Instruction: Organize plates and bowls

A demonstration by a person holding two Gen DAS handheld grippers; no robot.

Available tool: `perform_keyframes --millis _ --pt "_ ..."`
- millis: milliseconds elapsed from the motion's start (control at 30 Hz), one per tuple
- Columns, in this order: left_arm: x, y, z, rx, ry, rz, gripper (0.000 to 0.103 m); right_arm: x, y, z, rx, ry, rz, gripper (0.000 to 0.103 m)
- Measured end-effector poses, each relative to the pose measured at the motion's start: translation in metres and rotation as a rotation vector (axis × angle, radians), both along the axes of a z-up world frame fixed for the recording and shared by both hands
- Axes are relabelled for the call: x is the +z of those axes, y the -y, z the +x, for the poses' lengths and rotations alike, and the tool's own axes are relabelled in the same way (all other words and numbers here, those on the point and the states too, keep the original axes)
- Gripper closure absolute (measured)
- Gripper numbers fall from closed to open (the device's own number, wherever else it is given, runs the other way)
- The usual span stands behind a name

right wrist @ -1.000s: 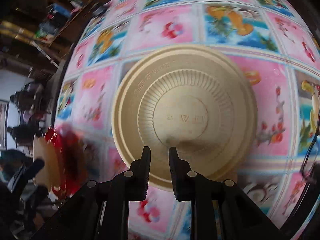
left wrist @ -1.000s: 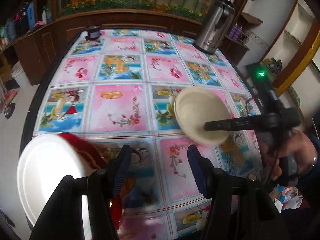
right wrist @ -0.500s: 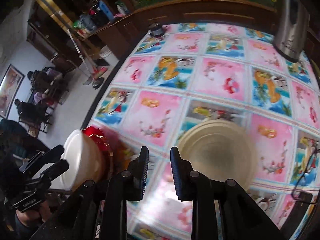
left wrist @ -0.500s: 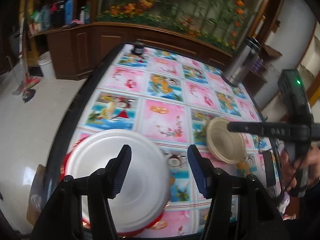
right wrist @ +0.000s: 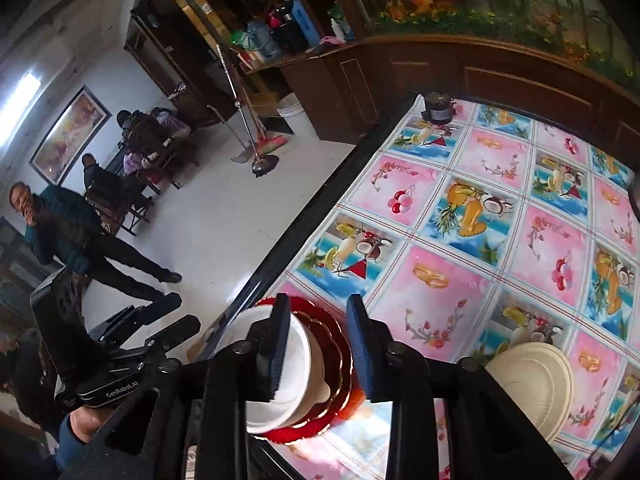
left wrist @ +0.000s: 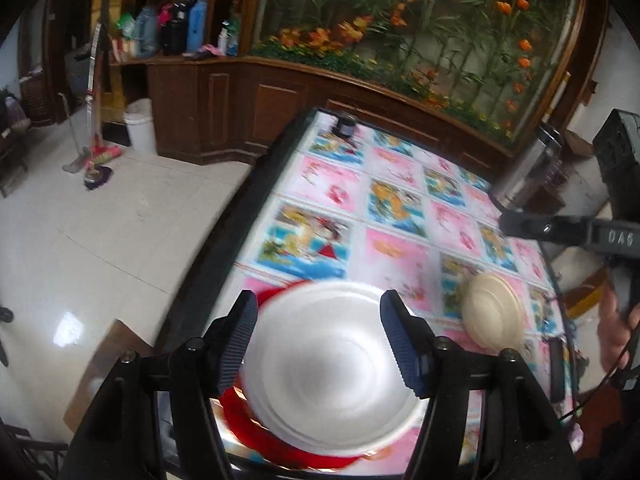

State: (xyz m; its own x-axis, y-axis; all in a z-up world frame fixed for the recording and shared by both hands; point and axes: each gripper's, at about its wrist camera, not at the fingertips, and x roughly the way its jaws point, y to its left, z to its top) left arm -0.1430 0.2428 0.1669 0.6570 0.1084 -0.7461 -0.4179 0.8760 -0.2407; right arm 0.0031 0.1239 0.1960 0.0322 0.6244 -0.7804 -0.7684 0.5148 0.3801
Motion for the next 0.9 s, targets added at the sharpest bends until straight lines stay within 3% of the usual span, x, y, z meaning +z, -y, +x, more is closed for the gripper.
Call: perform_keyframes --millis 233,567,733,833,900 --pt "-0.005 0.046 0.017 -0.094 -0.014 -0.012 0.040 -0.031 0.052 -0.016 -0.031 -0.066 -0.038 0.061" --pt "0.010 0.081 0.051 -0.213 -0.013 -0.003 0.040 -0.042 0.130 0.016 -0.228 -0.108 -0.047 0.061" --pt "0.031 0.057 0.060 -0.201 -0.020 0.024 0.040 -0.023 0.131 0.024 -0.219 -0.114 -0.010 0.061" --pt "0.073 0.031 0.076 -0.189 0.042 0.042 0.036 0.012 0.109 0.050 -0.223 -0.109 0.074 0.061" --pt "0.084 0.024 0.082 -0.182 0.043 0.043 0.033 0.039 0.092 0.071 -0.227 -0.073 0.117 0.057"
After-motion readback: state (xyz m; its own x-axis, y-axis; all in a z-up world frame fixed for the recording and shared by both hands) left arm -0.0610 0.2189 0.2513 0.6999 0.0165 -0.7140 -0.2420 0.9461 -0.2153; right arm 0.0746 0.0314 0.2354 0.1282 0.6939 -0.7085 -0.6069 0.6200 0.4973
